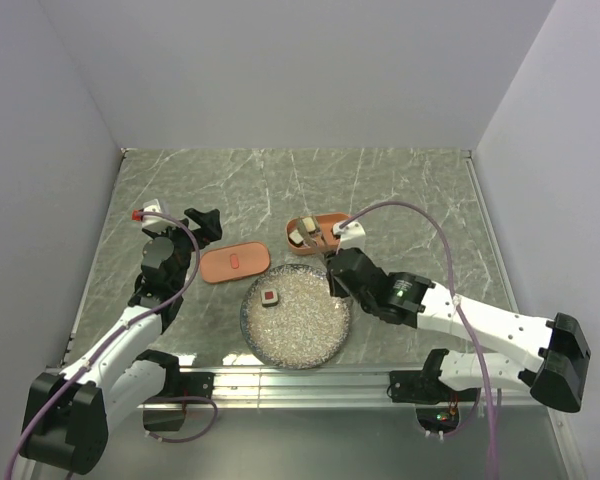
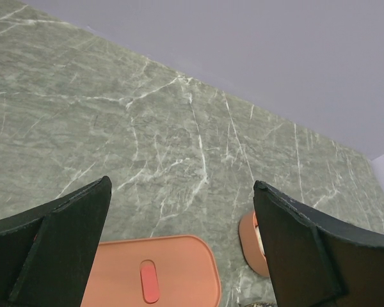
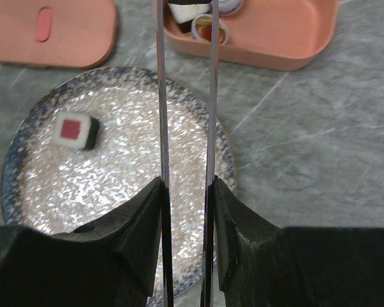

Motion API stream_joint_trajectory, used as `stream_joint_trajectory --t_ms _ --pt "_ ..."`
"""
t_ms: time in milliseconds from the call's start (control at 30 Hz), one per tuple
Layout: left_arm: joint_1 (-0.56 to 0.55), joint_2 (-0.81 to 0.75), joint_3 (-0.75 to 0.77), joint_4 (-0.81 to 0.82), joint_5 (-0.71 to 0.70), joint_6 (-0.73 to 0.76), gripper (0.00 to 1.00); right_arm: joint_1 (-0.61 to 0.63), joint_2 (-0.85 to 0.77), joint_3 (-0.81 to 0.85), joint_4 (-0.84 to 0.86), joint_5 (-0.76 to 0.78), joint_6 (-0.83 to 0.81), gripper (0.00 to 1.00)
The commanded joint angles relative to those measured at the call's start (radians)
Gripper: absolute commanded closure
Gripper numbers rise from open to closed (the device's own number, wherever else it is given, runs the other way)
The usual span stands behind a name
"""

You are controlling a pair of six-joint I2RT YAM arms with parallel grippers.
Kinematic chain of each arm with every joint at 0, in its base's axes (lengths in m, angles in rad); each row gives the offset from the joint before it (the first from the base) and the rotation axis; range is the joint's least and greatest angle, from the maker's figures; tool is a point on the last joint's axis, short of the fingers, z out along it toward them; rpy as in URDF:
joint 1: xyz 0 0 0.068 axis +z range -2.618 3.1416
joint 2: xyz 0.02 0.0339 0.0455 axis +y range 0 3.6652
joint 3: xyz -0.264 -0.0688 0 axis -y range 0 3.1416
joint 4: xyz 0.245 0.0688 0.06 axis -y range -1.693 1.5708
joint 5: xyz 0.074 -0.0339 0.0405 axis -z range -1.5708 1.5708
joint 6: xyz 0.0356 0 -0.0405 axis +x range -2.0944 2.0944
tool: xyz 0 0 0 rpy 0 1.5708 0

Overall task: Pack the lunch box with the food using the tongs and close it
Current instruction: Place the food into the lunch box

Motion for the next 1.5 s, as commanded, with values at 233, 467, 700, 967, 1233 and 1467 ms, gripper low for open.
stream_joint_trajectory --t_ms 233,467,700,967,1233,1467 --pt "0.006 0.024 0.016 0.040 -0.015 -0.002 0.00 -0.159 0.068 0.037 0.082 -0.053 -0.073 0.74" --pt "0.006 0.035 0.021 0.041 -0.012 0.000 0.01 -0.228 0.045 -0.011 0.105 -0.091 -0.082 0.74" --pt "0.006 0.040 0.024 0.040 -0.009 -0.002 0.01 -0.261 0.100 -0.023 0.133 -0.133 -0.095 0.74" --pt "0.006 0.049 0.026 0.044 -0.004 0.000 0.00 -0.278 0.153 -0.012 0.134 -0.144 -0.095 0.74" --pt "0.006 0.063 0.029 0.050 -0.001 0.000 0.01 -0.278 0.146 -0.023 0.144 -0.148 -0.095 0.74" --pt "0.006 0.063 0.029 0.049 -0.003 0.000 0.00 -0.279 0.183 -0.009 0.145 -0.145 -0.098 0.70"
